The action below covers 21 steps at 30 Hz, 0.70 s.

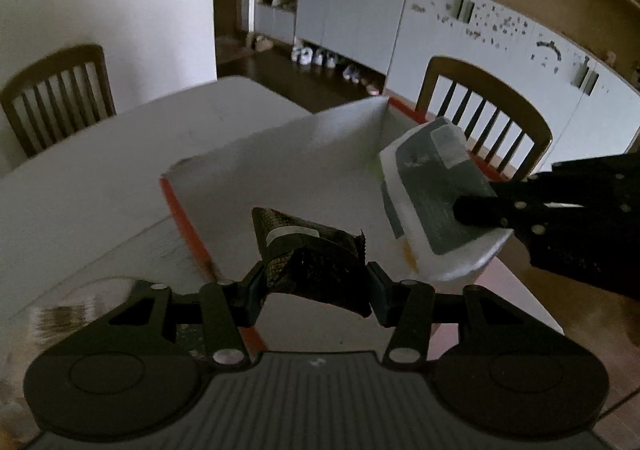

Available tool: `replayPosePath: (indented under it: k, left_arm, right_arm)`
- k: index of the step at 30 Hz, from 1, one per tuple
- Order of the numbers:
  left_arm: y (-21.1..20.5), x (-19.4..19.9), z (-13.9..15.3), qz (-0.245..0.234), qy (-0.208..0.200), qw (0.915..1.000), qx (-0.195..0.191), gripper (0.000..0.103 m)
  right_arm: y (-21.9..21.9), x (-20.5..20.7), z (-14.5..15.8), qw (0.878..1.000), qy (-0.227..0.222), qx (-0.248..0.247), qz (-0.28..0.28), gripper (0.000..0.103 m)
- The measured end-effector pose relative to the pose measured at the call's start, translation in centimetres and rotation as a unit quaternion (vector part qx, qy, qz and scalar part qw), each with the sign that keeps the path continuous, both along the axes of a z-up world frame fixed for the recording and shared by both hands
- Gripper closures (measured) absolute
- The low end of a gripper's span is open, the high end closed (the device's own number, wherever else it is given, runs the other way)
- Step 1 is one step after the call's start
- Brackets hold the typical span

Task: Organize objects
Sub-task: 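Carry the black pouch and white-green bag with both tools over the red box, then open the left tool to drop the pouch while the right tool releases the bag into the box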

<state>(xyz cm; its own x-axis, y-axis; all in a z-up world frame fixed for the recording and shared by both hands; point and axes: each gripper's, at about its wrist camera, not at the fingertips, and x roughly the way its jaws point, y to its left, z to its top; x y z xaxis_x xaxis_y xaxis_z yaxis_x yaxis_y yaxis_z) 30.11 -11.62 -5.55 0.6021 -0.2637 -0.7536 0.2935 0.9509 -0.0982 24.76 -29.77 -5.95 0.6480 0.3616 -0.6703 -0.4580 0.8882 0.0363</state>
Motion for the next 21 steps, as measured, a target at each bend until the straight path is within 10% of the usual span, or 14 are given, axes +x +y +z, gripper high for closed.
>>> replayPosePath:
  k: [21]
  left_arm:
    - [-5.5,7.8,-6.9,-0.065,0.127,0.9855,0.092,0.051]
  right_arm:
    - [0.8,4.8,-5.2,0.993,0.091,-0.071,0.014,0.09]
